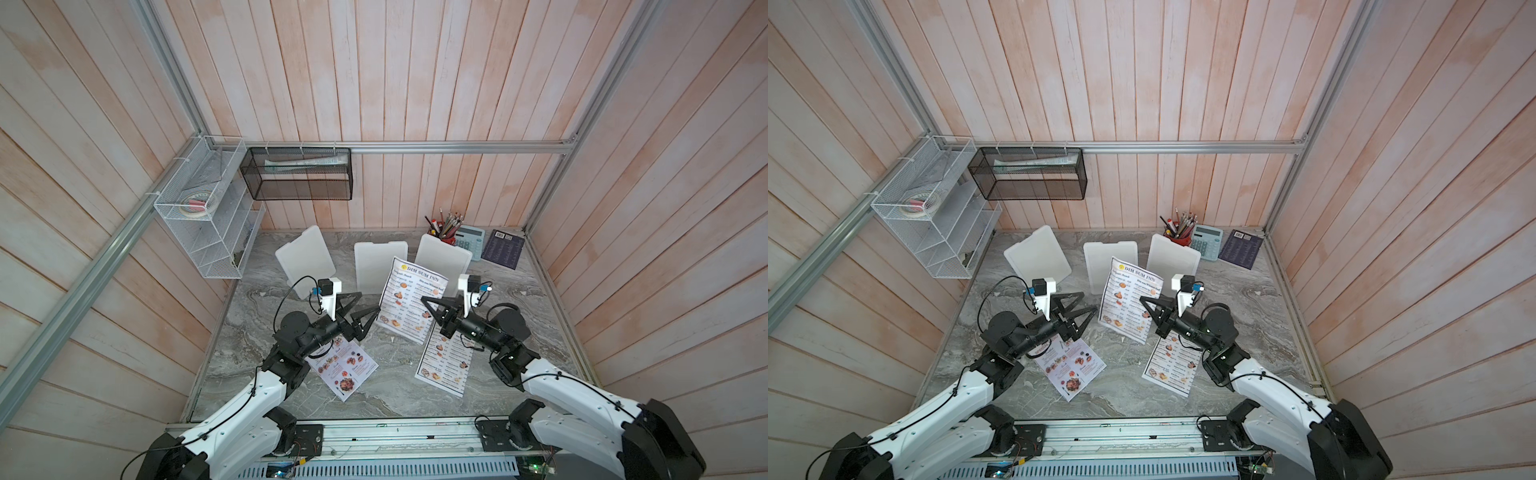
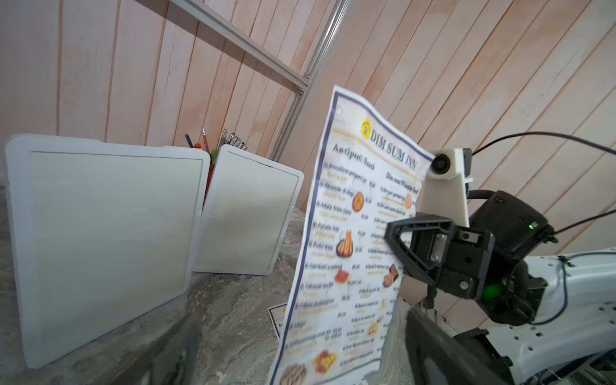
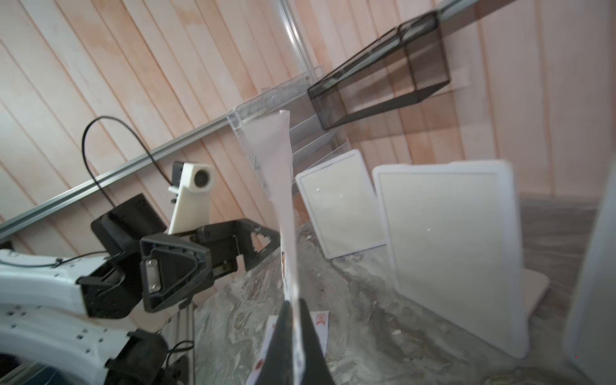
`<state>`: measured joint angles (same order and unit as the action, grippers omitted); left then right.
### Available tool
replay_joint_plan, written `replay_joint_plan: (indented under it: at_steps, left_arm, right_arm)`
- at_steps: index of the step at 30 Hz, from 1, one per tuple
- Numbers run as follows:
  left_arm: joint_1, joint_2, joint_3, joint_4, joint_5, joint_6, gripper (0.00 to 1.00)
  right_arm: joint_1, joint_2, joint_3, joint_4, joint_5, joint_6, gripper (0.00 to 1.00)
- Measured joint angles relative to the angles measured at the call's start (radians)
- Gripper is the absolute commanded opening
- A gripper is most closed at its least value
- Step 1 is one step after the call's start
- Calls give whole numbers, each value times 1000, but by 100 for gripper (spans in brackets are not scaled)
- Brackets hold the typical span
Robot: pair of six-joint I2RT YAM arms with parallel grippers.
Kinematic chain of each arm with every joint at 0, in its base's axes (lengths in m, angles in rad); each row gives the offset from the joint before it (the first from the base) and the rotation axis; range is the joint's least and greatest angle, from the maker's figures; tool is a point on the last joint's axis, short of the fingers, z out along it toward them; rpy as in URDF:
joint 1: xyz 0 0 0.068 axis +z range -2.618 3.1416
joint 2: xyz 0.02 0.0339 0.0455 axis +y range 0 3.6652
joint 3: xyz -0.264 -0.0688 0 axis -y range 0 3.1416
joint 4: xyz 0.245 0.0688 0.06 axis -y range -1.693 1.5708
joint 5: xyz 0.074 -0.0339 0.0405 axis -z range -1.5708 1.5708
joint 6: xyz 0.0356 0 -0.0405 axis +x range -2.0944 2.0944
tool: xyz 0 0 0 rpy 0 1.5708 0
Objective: Insert the menus into the narrow rack
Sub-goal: Pick up the menu from the center of the board, then move the narrow rack to the center of the board.
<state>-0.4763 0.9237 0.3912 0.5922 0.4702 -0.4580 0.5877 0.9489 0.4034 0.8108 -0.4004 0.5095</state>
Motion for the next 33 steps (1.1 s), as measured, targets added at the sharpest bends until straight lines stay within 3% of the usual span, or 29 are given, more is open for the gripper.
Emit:
replay_joint_plan:
  at_steps: [3, 9, 16, 19, 25, 33]
  left_arm:
    - [0, 41, 2, 34, 0, 27, 86]
    - [54, 204, 68, 76, -24, 102, 82]
    - [336, 503, 106, 372, 164, 18, 82]
    - [398, 630, 167, 485, 253, -37, 81]
    - [421, 839, 357, 629, 362, -105, 78]
    - [421, 972, 533, 573, 398, -102, 77]
  right_arm:
    - [-29, -106, 0, -55, 109, -64, 0]
    - [-93, -117, 9, -99, 195, -178, 0]
    - [-213, 84, 125, -93, 95, -229, 0]
    - [-217, 158, 214, -85, 44, -251, 0]
    - [-217, 238, 320, -74, -48, -285, 0]
    - [-218, 232, 325, -73, -97, -302, 0]
